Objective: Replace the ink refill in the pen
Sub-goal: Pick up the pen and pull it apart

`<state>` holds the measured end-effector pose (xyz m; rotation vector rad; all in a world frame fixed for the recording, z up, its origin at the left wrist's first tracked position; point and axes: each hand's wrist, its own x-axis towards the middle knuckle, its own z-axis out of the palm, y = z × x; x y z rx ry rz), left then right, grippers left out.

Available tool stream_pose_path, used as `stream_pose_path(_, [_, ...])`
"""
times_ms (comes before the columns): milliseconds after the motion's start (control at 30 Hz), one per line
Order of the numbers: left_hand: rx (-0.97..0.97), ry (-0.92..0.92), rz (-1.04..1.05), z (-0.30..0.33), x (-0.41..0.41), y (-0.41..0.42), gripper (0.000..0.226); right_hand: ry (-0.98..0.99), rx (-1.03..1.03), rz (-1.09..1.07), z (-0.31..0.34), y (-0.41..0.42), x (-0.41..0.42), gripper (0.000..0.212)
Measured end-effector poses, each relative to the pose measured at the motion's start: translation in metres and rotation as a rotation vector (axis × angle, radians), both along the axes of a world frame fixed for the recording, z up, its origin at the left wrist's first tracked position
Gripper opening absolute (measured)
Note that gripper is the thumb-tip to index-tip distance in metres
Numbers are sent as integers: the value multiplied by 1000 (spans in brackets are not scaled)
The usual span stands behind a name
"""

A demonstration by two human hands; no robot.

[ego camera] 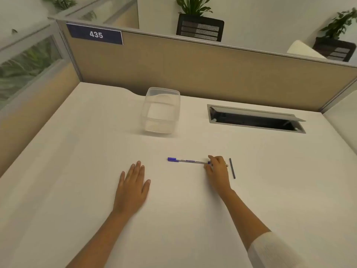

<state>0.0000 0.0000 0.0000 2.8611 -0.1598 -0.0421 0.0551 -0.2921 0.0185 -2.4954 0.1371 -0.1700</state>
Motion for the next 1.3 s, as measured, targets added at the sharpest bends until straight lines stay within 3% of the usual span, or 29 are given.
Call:
stream_pose_path(200, [2, -52, 19, -3, 1, 1, 68, 12, 23, -59, 1, 0, 2, 10])
stream_pose_path(467, [-82, -61, 47, -6, 6, 3, 59, 74, 238, -69, 21, 11, -9, 3])
stream_pose_path(567, [-297, -60, 106, 3, 11, -2, 53, 109, 342, -47, 37, 23, -15, 8])
stream_pose_path(667, [-660, 28, 130, 23, 18, -16, 40, 114, 443, -24, 52, 34, -21, 11])
stream_pose_path(833, [-1517, 558, 359, 71, 31, -52, 46, 110, 520, 54, 73, 43, -27, 11])
stream_pose_path(900, [-1709, 604, 411, 83, 35, -60, 35, 72, 500, 94, 79, 44, -28, 10])
stream_pose_path(1033, [-1795, 512, 450, 98, 39, -69, 19, -68, 218, 233, 84, 39, -24, 4])
stream_pose_path(1133, [-1802, 475, 465, 104, 41, -71, 16, -147, -41, 384, 84, 37, -21, 26])
stream_pose_path(1200, [-1820, 469, 469, 107, 42, -72, 16, -185, -110, 436, 87, 38, -21, 39])
stream_pose_path(1300, [-1857, 470, 461, 112, 43, -73, 15, -206, -111, 430, 92, 41, -23, 38])
